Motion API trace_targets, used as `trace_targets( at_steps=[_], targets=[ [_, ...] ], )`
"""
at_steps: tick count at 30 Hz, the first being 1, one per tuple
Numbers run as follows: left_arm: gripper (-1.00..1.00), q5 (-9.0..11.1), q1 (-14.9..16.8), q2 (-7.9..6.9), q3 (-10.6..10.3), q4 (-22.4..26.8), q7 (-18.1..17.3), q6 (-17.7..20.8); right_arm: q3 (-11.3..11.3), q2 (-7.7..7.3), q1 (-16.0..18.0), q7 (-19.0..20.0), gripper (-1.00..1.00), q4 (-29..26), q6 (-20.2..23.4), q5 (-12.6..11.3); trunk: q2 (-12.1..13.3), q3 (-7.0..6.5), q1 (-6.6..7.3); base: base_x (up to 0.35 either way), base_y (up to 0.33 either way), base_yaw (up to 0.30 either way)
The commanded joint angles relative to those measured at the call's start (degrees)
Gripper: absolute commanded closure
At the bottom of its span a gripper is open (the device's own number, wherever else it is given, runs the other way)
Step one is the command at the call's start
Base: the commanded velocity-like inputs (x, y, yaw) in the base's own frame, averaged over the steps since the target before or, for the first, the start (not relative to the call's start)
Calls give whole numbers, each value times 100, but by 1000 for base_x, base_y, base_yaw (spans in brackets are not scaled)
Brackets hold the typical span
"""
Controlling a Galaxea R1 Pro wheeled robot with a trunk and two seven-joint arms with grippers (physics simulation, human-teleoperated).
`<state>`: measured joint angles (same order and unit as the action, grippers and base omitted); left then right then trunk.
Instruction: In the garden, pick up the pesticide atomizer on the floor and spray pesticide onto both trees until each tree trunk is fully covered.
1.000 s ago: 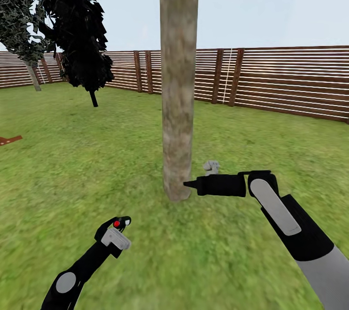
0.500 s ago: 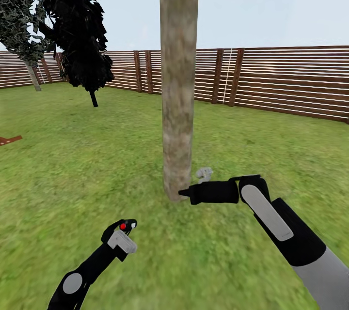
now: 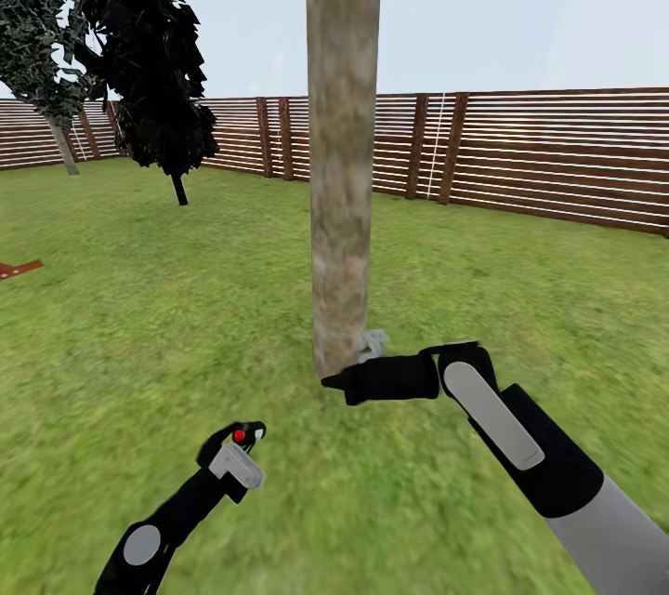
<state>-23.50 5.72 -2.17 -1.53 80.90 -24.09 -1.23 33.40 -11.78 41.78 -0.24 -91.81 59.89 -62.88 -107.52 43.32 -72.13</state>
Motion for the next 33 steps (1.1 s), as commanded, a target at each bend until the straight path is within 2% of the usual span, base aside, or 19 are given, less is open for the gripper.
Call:
trace_targets(
  at_steps=[1, 10, 18, 22, 26, 30, 33],
  targets=[
    [100, -57, 2, -2, -33, 9, 10, -17, 12, 29, 6, -6, 100, -3, 11, 4, -3, 5, 1, 0, 0, 0],
    [100, -50, 0, 4, -142, 14, 10, -24, 26, 94, 3, -21, 100, 25, 11, 8, -3, 5, 1, 0, 0, 0],
    [100, -50, 0, 5, -238, 14, 10, -18, 155, 101, -4, -66, 100, 51, 11, 46, -3, 5, 1, 0, 0, 0],
    [100, -50, 0, 4, -242, 14, 10, -19, 165, 177, -67, -100, 100, 64, 11, 63, -3, 5, 1, 0, 0, 0],
    [100, -50, 0, 4, -242, 14, 10, -24, 167, 284, -87, -382, 100, 71, 11, 62, -3, 5, 1, 0, 0, 0],
    [100, -50, 0, 3, -246, 14, 10, -26, 170, 339, -96, -462, 100, 117, 11, 54, -3, 5, 1, 0, 0, 0],
    [100, -50, 0, 4, -296, 14, 10, -26, 282, 396, -109, -471, 100, 173, 11, 56, -3, 5, 1, 0, 0, 0]
  ],
)
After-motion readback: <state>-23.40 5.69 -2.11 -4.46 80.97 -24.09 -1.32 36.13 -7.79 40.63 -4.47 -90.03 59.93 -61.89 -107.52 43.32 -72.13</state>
